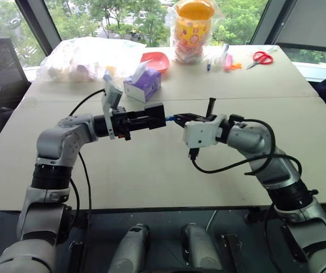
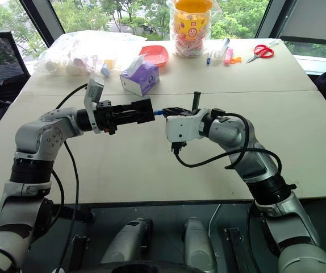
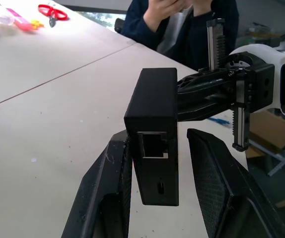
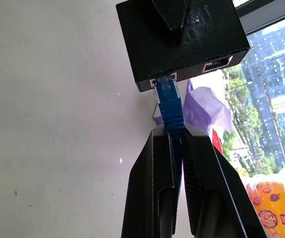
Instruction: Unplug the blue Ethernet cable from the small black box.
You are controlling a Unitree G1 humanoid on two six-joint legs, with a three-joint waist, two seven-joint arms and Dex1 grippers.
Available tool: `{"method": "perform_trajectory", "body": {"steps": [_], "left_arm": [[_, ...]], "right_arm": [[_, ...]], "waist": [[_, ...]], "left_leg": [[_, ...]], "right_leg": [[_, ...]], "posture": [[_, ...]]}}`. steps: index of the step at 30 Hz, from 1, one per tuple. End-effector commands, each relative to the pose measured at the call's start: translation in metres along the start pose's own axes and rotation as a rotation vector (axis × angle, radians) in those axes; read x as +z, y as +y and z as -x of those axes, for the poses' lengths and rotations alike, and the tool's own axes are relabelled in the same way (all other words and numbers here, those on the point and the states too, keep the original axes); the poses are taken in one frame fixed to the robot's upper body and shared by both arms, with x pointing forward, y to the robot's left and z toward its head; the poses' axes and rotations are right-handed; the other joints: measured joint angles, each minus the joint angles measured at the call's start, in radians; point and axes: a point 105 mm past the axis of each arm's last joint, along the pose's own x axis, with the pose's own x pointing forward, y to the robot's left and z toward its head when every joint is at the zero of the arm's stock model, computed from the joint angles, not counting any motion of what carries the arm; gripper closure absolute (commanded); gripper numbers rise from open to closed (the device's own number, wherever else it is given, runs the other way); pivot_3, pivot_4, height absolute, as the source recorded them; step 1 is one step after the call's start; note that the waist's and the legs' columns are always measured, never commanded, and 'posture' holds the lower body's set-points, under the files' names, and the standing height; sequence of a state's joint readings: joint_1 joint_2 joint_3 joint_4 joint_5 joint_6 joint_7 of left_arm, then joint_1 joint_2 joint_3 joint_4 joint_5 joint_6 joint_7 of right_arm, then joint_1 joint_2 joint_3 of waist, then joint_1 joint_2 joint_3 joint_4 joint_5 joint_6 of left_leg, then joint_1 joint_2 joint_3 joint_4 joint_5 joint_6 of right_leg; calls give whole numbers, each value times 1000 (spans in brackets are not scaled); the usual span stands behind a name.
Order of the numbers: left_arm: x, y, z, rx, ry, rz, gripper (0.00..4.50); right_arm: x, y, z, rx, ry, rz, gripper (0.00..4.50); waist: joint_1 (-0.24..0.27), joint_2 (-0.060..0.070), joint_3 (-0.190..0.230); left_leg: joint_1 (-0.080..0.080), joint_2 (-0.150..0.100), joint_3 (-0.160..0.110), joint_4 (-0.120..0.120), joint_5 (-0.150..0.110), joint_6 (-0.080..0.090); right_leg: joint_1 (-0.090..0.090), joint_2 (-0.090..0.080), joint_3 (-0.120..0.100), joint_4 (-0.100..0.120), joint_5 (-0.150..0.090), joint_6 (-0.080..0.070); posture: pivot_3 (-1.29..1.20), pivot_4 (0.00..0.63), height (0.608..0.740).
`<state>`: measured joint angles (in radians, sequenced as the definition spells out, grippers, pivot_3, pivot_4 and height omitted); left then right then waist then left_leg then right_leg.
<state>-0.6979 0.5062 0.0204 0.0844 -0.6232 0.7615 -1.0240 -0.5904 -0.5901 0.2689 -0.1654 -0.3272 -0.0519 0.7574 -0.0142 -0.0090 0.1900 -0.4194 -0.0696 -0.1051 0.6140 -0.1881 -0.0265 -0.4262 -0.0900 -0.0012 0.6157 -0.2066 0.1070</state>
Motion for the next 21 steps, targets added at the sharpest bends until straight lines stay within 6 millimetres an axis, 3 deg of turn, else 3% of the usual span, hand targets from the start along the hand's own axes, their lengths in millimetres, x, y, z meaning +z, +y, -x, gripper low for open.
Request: {"method": "perform_trajectory", "body": {"steps": [1, 3, 12, 14, 21], "left_arm": [[9, -1, 2, -9, -26, -27, 3994], [10, -1, 1, -11, -29, -28, 4037], [8, 0, -1, -6, -13, -39, 4037], [9, -1, 0, -15, -12, -38, 4037], [9, -20, 4, -152, 24, -58, 4037]], "right_arm": [[7, -16, 4, -26, -30, 26, 2933], [8, -15, 3, -20, -33, 25, 1990], [14, -12, 3, 1, -52, 9, 1928], [16, -13, 4, 16, -64, -65, 1928], [22, -21, 16, 328, -119, -824, 1928]], "waist": [[0, 0, 0], [0, 0, 0], [0, 0, 0], [0, 0, 0], [-1, 0, 0]], "left_leg": [[0, 0, 0, 0, 0, 0], [0, 0, 0, 0, 0, 0], [0, 0, 0, 0, 0, 0], [0, 0, 0, 0, 0, 0], [0, 2, -1, 0, 0, 0]], "right_leg": [[0, 0, 0, 0, 0, 0], [0, 0, 0, 0, 0, 0], [0, 0, 0, 0, 0, 0], [0, 0, 0, 0, 0, 0], [0, 0, 0, 0, 0, -1]], "posture": [[0, 150, 740], [0, 150, 740], [0, 150, 740], [0, 150, 740], [0, 150, 740]]}}
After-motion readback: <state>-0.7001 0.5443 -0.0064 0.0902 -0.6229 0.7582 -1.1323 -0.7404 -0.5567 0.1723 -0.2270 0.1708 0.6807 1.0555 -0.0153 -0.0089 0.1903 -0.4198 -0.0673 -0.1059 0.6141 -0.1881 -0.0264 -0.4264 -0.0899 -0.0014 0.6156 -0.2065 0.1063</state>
